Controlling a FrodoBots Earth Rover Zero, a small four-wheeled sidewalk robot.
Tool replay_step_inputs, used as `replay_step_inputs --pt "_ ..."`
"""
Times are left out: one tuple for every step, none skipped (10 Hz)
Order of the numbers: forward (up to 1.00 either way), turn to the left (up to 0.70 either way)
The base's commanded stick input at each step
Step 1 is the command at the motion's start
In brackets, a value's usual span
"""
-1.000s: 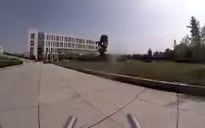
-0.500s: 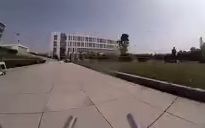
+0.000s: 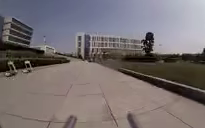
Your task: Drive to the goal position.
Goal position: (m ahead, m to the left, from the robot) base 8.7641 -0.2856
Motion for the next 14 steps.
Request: replay_step_inputs --pt "0.7 0.0" --pt "0.7 0.0" --pt "0.7 0.0" --pt "0.7 0.0" --pt "0.7 0.0" --pt "0.7 0.0" --pt "0.7 0.0" --pt "0.7 0.0" --pt "0.7 0.0" --pt "0.7 0.0" --pt "0.7 0.0" --pt "0.7 0.0" --pt "0.7 0.0" --pt "0.7 0.0"
